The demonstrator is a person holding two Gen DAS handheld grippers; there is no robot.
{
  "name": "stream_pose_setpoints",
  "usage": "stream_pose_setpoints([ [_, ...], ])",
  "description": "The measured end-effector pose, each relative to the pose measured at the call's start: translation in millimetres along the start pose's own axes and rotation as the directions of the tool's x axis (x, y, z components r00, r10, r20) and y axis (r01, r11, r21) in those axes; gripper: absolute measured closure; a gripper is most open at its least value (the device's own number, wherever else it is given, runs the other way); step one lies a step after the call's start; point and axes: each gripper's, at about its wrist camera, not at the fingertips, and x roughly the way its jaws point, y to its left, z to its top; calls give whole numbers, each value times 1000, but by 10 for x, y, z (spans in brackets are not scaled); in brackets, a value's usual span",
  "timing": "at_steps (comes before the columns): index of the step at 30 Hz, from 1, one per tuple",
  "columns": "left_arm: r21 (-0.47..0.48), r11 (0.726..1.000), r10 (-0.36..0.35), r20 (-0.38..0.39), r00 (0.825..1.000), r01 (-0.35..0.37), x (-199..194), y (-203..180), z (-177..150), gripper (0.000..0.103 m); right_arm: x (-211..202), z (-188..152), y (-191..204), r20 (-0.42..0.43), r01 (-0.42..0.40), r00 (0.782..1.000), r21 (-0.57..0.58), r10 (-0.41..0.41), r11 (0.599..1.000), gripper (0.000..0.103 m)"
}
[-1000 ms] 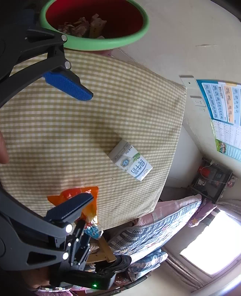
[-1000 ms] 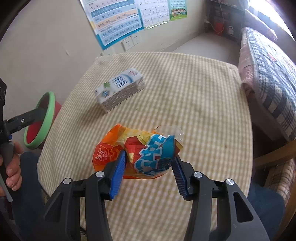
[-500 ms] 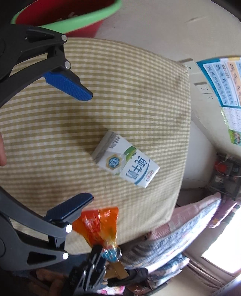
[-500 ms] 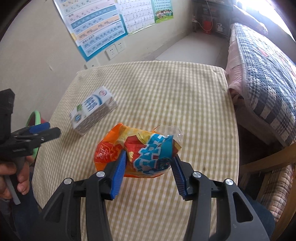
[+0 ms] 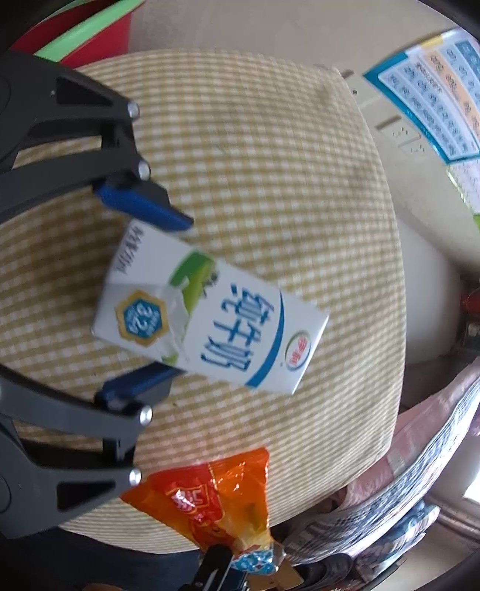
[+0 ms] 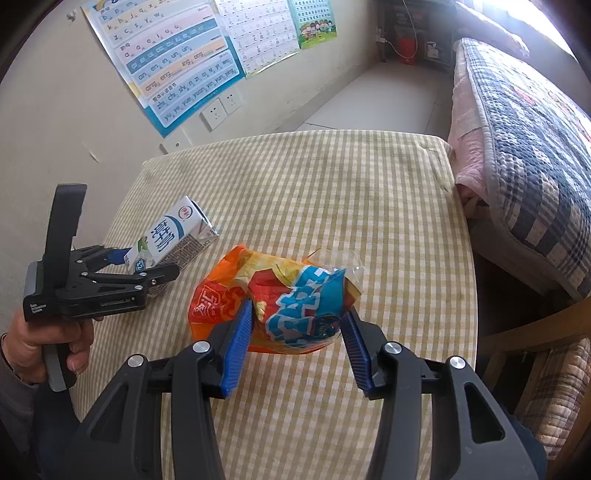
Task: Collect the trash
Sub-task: 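Grasp the orange snack bag with the right tool while the left tool grasps the milk carton, then carry the milk carton and orange snack bag over the bucket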
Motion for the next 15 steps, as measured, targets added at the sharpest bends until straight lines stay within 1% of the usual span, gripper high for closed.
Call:
stream_pose_setpoints([
  [2, 10, 1000, 6, 3, 1000, -6, -5, -28, 4, 42, -4, -2, -7, 3, 1, 1000, 3, -1, 1000, 57],
  [6, 5, 1000, -3, 6, 1000, 3, -45, -73, -15, 47, -19, -8, -16, 7, 3, 1000, 5, -3, 1000, 57],
  [12, -30, 999, -24, 23, 999, 25, -202, -78, -109, 48, -74, -37, 21, 14, 1, 1000, 3, -1, 1000, 58],
  [15, -47, 999, -21, 44, 999, 23, -342, -62, -186, 48, -140, -50, 71, 26, 1, 1000, 0, -1, 1000, 58],
])
